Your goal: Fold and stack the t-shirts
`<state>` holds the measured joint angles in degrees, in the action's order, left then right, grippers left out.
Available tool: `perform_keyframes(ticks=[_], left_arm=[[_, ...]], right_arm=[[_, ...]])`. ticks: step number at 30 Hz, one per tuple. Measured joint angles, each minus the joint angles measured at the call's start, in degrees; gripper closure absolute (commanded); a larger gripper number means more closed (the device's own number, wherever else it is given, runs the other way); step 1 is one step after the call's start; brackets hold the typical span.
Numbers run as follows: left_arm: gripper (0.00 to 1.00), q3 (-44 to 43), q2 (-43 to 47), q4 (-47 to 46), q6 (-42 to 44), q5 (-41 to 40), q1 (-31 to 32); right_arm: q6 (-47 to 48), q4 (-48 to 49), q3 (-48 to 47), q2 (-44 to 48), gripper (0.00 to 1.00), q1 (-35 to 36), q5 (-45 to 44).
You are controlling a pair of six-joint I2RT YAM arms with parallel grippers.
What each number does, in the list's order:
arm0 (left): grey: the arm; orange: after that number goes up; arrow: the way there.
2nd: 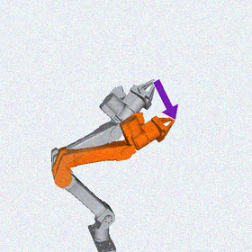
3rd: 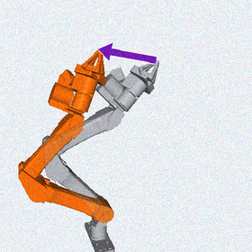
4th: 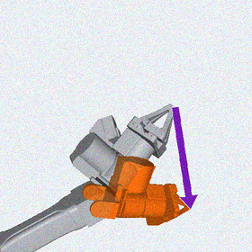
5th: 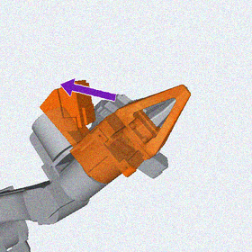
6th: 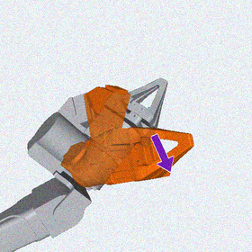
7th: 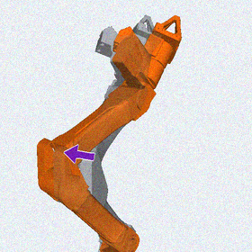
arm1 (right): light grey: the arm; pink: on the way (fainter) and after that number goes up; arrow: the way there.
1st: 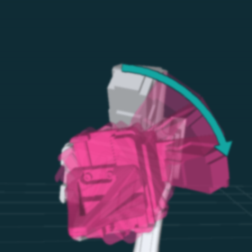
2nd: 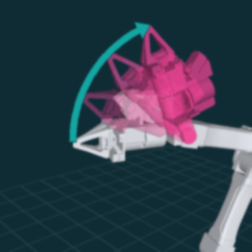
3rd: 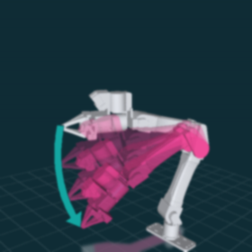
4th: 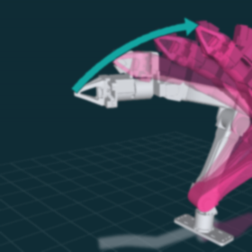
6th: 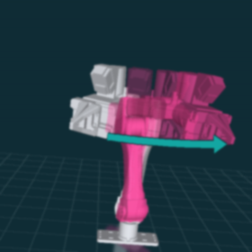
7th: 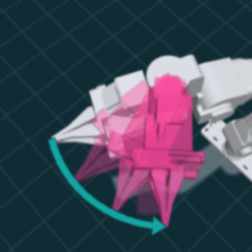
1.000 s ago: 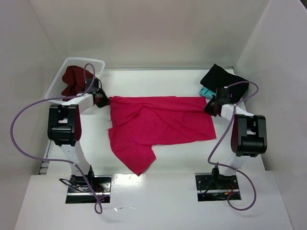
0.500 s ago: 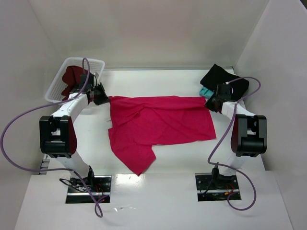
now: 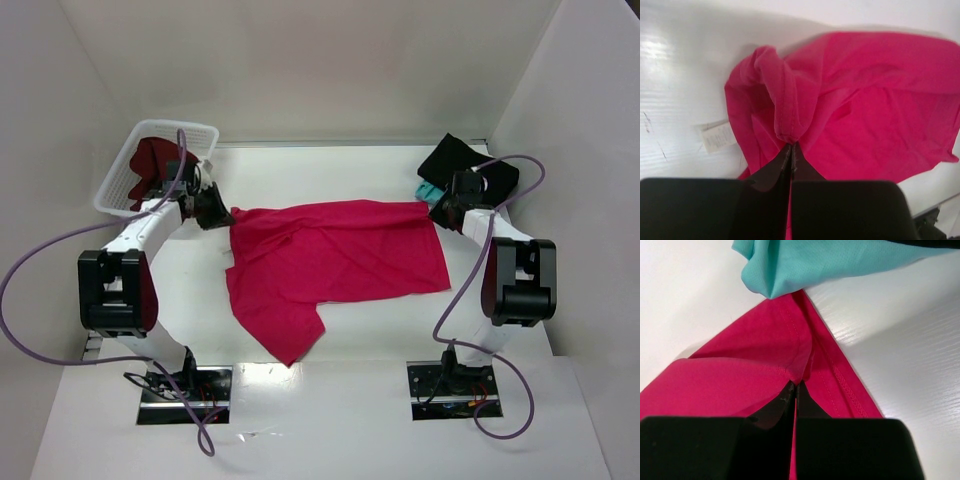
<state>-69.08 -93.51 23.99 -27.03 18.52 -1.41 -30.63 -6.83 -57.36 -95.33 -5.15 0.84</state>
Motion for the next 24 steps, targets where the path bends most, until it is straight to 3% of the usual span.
perform_keyframes(ticks=[5, 9, 10, 14, 18, 24], left_arm=[[1.00, 4.85, 0.00, 1.05, 0.07, 0.68, 0.42], [0.64, 5.99, 0.00, 2.05, -0.15, 0.57, 1.16], [0.49, 5.99, 0.00, 2.12, -0.28, 0.46, 1.38], [0.26, 6.21, 0.44, 2.01, -0.33, -0.07, 1.55], [0.20, 7.41, 3.37, 1.95, -0.81, -1.49, 1.86], [0.20, 8.85, 6.80, 1.60, -3.08, -4.42, 6.01]], right_arm=[[0.07, -0.04, 0.00, -0.92, 1.00, 0.00, 0.00], [0.07, -0.02, 0.00, -1.29, 1.00, 0.00, 0.04], [0.09, -0.02, 0.00, -1.36, 1.00, 0.00, 0.04], [0.09, 0.00, 0.00, -1.64, 1.00, 0.00, 0.04], [0.09, 0.07, 0.00, -1.68, 1.00, 0.00, 0.22], [0.04, 0.13, 0.00, -1.92, 1.00, 0.00, 0.48]])
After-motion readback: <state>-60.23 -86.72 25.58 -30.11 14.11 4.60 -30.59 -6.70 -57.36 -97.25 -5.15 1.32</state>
